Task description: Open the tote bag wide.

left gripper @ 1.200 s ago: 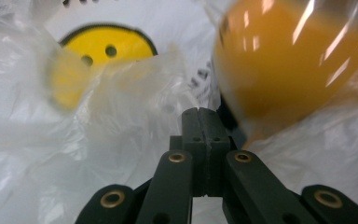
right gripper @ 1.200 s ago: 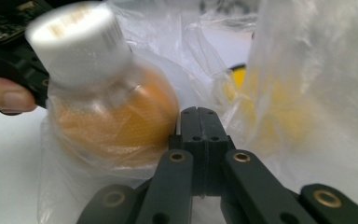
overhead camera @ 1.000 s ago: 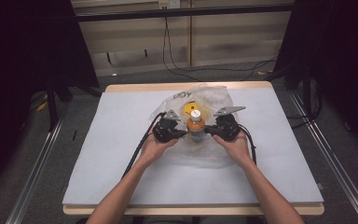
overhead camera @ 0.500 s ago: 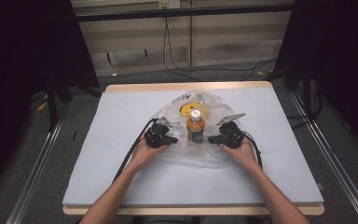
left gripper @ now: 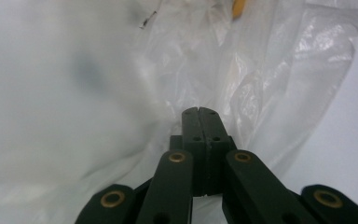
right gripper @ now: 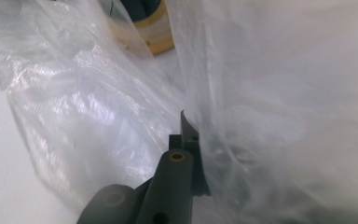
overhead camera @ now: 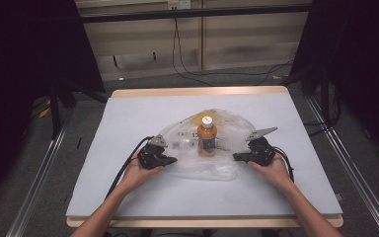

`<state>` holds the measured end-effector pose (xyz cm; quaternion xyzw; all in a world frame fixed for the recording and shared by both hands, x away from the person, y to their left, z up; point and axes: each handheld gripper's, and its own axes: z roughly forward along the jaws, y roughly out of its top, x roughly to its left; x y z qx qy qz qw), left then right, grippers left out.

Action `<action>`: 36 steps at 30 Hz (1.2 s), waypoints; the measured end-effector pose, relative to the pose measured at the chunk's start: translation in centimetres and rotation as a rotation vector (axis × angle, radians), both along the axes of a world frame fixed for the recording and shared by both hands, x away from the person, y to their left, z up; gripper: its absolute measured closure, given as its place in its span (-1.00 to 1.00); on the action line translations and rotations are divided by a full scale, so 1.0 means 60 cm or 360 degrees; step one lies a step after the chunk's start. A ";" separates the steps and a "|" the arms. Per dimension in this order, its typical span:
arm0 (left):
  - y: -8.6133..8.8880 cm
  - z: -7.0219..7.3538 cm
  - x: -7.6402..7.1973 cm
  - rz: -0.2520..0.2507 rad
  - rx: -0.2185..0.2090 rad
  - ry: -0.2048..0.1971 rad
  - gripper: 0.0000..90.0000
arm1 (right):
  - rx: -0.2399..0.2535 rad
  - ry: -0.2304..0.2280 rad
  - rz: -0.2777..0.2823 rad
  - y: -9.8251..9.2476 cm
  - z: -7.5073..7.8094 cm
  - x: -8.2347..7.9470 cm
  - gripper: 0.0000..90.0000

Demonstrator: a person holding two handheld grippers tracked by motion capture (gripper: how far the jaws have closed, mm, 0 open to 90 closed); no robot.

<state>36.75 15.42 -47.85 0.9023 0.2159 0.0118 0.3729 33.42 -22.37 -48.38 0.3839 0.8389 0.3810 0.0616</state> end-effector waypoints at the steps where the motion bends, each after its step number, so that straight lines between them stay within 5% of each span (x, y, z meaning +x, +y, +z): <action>1: 0.004 0.000 -0.003 0.0001 0.0001 0.0009 1.00 | -0.0006 0.0001 0.0004 -0.004 0.000 -0.004 1.00; 4: 0.013 -0.004 -0.013 0.0002 -0.0056 0.0020 1.00 | -0.0013 -0.0002 0.0017 -0.013 0.001 -0.016 1.00; 9: 0.012 0.003 -0.020 -0.0009 -0.0033 0.0004 1.00 | -0.0042 -0.0062 0.0003 -0.009 0.006 -0.028 1.00; 15: 0.008 0.040 -0.029 -0.0012 -0.0162 -0.0053 1.00 | 0.0138 -0.0196 -0.0011 -0.006 0.054 -0.036 1.00; 17: 0.009 0.057 -0.029 0.0000 -0.0193 -0.0094 1.00 | 0.0211 -0.0269 -0.0025 -0.005 0.087 -0.038 1.00; 22: -0.004 0.095 -0.018 0.0003 -0.0288 -0.0142 1.00 | 0.0257 -0.0356 -0.0043 -0.001 0.127 -0.029 1.00; 27: -0.030 0.134 0.003 -0.0030 -0.0310 -0.0184 1.00 | 0.0285 -0.0431 -0.0020 0.015 0.173 -0.004 1.00; 31: -0.053 0.154 0.044 0.0021 -0.0314 -0.0215 1.00 | 0.0304 -0.0455 -0.0037 0.024 0.194 0.044 1.00; 33: -0.063 0.150 0.072 0.0066 -0.0251 -0.0223 1.00 | 0.0296 -0.0464 -0.0049 0.025 0.193 0.057 1.00; 36: -0.071 0.114 0.109 0.0155 -0.0159 -0.0152 1.00 | 0.0291 -0.0398 -0.0130 0.019 0.163 0.095 1.00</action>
